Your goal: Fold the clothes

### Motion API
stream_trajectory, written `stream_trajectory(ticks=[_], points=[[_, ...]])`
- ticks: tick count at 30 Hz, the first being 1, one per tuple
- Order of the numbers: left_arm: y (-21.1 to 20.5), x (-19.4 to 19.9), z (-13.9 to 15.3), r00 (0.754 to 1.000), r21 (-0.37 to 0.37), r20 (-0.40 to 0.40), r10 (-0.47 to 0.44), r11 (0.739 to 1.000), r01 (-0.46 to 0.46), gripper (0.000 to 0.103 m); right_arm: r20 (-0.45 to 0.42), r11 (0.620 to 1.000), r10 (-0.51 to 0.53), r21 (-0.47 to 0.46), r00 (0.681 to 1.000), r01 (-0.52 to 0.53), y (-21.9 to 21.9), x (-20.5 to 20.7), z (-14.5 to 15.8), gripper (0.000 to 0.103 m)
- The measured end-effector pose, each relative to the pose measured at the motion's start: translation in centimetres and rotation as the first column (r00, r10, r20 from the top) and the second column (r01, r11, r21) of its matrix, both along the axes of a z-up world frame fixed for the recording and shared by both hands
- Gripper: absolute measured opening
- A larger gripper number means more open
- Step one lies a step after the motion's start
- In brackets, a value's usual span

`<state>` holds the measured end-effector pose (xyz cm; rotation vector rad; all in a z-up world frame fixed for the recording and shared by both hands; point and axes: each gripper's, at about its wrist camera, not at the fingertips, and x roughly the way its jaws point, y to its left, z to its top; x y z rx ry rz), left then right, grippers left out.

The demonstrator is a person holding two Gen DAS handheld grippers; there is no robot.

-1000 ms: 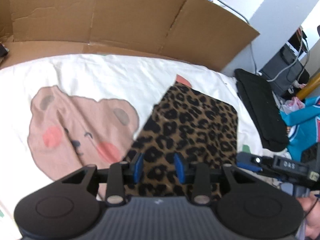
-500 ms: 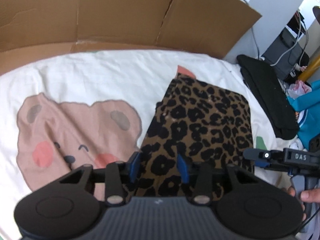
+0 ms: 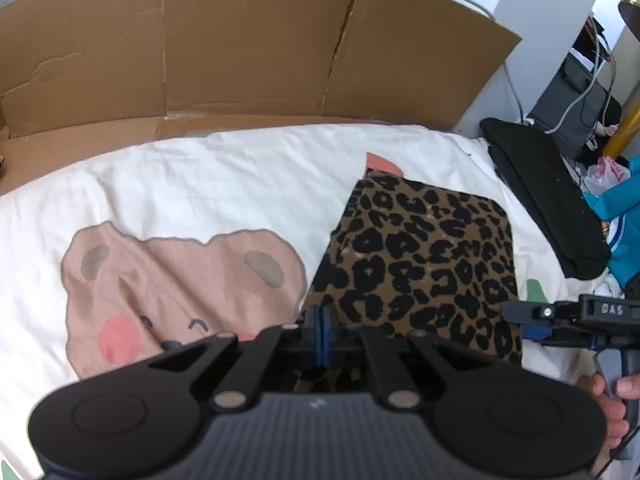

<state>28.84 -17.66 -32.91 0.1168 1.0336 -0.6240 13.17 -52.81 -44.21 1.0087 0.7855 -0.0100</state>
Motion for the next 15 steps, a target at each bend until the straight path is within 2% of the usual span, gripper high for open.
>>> stream_trajectory(ticks=[9,13,15], points=[[-0.6,-0.5,-1.9,1.000,0.037,-0.003,0.001,0.999,-0.001,0.002,0.022,0.997,-0.037,0.074,0.999,0.035,0.1,0.1,-1.3,0.067],[-0.5,-0.5,-2.2,1.000,0.037,-0.007,0.005,0.999,-0.004,0.002,0.029,0.990,-0.053,0.136,0.998,0.048,-0.5,0.2,-1.7,0.067],[-0.6,-0.5,-2.3,1.000,0.037,-0.007,0.005,0.999,-0.005,0.002,0.038,0.978,-0.081,0.195,0.996,0.072,-1.0,0.2,-2.1,0.067]])
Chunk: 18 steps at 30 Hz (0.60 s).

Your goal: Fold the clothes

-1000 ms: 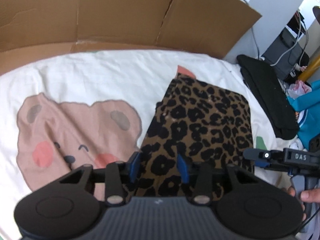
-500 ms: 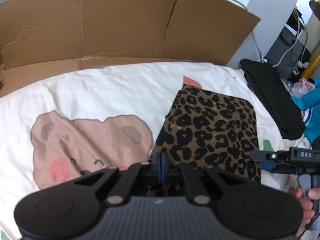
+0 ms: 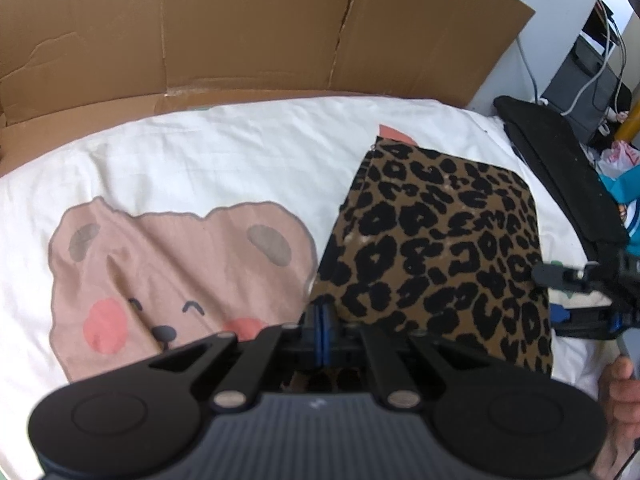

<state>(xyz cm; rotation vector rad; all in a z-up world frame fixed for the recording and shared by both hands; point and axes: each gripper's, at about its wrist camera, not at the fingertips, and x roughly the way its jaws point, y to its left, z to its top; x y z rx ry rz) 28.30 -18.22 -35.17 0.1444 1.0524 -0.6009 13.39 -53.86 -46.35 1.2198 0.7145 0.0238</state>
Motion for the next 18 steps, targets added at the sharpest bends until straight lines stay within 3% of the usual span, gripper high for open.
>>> stream_trajectory(ticks=[4,8,14,18], points=[[-0.1,0.0,0.0,1.000,0.004,0.003,-0.003,1.000,0.003,0.002,0.012,0.996,-0.046,0.082,0.999,0.045,-1.2,0.6,-0.7,0.062],[-0.1,0.0,-0.1,1.000,0.003,0.001,-0.001,1.000,0.001,0.002,-0.007,0.997,-0.024,0.075,1.000,0.025,-1.2,1.4,-0.9,0.046],[-0.1,0.0,-0.2,1.000,0.005,0.002,-0.002,1.000,0.002,0.002,-0.010,0.995,0.051,0.084,0.999,-0.050,0.3,0.9,-0.5,0.045],[-0.2,0.0,-0.2,1.000,0.007,0.002,-0.004,1.000,0.004,0.002,-0.010,0.993,0.048,0.106,0.999,-0.046,0.5,0.9,-0.6,0.045]])
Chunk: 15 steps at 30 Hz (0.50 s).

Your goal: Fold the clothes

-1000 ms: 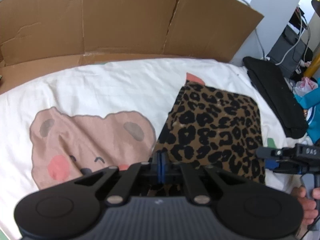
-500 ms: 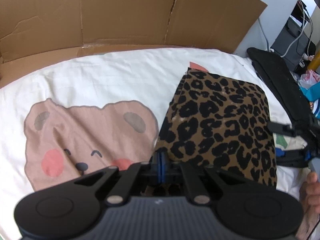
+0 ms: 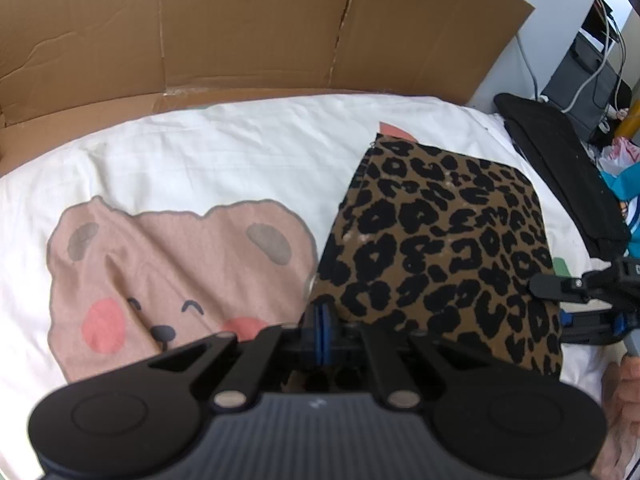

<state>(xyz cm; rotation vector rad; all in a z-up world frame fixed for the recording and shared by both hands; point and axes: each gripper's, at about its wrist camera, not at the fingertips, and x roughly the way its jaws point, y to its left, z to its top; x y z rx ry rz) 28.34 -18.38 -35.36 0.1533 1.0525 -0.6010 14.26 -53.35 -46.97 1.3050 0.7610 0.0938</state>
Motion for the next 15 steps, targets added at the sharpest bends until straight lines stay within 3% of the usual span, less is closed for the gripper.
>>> stream_trajectory(ticks=[4,6,8,9,11,15], points=[[0.2,0.3,0.3,1.000,-0.005,-0.014,0.011,1.000,-0.011,0.005,-0.004,1.000,0.009,-0.019,1.000,-0.009,0.5,0.5,0.0,0.040],[0.5,0.8,0.7,0.999,-0.014,-0.026,0.032,0.999,-0.032,0.013,-0.006,1.000,0.010,-0.015,1.000,-0.010,0.6,0.7,0.0,0.020],[1.0,1.2,1.5,0.998,-0.018,-0.002,0.064,0.998,-0.064,0.043,-0.010,1.000,0.006,-0.008,1.000,-0.006,0.6,0.8,0.1,0.014],[1.0,1.3,1.8,0.997,-0.022,0.013,0.078,0.997,-0.077,0.050,-0.011,1.000,0.002,-0.003,1.000,-0.002,0.6,0.9,0.2,0.012],[1.1,1.6,2.3,0.996,-0.051,0.026,0.084,0.995,-0.082,0.054,-0.009,1.000,0.000,-0.009,1.000,0.000,0.7,0.9,0.4,0.011],[-0.4,2.1,2.0,1.000,-0.089,-0.008,0.004,0.996,-0.004,0.063,-0.008,1.000,-0.001,-0.006,1.000,0.001,0.7,0.7,0.5,0.011]])
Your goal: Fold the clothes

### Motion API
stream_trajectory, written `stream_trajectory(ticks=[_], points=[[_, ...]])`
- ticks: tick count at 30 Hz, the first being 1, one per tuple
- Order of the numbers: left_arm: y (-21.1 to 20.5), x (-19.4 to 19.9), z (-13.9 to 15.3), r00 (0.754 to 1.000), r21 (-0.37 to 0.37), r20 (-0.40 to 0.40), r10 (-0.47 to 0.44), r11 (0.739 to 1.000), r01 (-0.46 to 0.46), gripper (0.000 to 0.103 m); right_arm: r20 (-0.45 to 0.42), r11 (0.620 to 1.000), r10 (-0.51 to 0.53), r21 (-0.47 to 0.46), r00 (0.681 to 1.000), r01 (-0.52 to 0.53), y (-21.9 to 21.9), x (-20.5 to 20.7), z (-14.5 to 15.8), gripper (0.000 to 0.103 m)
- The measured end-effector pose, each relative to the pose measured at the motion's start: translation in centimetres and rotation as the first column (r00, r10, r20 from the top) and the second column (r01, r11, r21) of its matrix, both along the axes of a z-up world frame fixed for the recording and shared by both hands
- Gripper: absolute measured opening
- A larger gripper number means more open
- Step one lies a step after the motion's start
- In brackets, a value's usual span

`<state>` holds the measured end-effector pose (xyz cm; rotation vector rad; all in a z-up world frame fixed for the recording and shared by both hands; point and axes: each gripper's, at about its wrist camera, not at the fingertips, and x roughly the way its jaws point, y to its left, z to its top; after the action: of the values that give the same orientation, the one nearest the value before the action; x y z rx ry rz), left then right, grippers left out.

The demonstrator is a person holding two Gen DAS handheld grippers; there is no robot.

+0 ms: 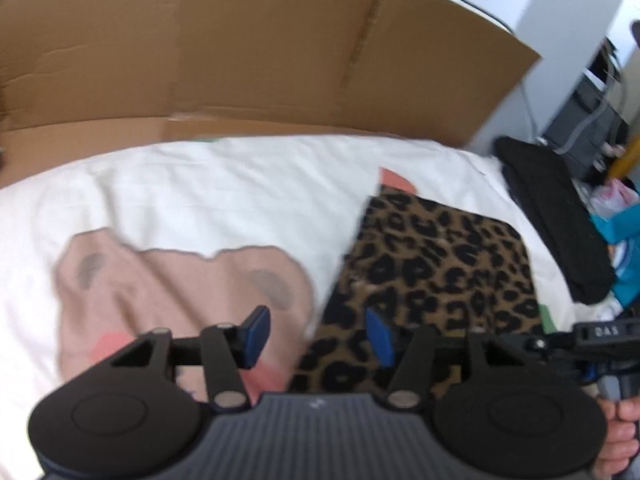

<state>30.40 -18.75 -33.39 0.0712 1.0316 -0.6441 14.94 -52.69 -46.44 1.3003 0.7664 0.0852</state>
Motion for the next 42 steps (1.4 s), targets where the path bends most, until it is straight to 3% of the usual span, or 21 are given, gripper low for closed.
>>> stream_trajectory(ticks=[2,10,14,18,33,40,42], points=[[-0.4,0.2,-0.6,1.000,-0.016,-0.022,-0.018,1.000,0.018,0.071,0.004,1.000,0.002,0.004,1.000,-0.002,0.0,0.0,0.0,0.011],[-0.1,1.5,-2.7,0.990,-0.104,-0.136,-0.020,0.995,0.006,0.074,0.001,1.000,-0.005,0.031,1.000,0.005,-0.3,-0.7,-0.5,0.016],[0.3,1.7,-3.2,0.983,-0.139,-0.183,-0.012,0.990,-0.014,0.060,0.005,1.000,-0.004,0.022,1.000,0.004,-0.2,-0.8,-0.4,0.018],[0.3,1.6,-3.3,0.980,-0.143,-0.200,-0.003,0.989,-0.026,0.058,0.016,1.000,-0.002,0.021,1.000,0.001,-0.3,-0.9,-0.2,0.010],[-1.4,0.3,-3.2,0.957,-0.157,-0.288,-0.014,0.987,-0.033,0.052,0.010,0.998,-0.030,-0.053,1.000,0.030,-2.9,-2.5,2.2,0.009],[-2.9,-0.2,-3.1,0.958,-0.175,-0.281,-0.053,0.985,0.003,0.036,-0.003,0.994,-0.079,-0.070,0.997,0.079,-4.7,-3.9,2.3,0.009],[-3.0,0.1,-3.2,0.957,-0.173,-0.284,-0.050,0.985,0.000,0.036,-0.009,0.994,-0.089,-0.070,0.996,0.089,-5.0,-4.3,2.0,0.009]])
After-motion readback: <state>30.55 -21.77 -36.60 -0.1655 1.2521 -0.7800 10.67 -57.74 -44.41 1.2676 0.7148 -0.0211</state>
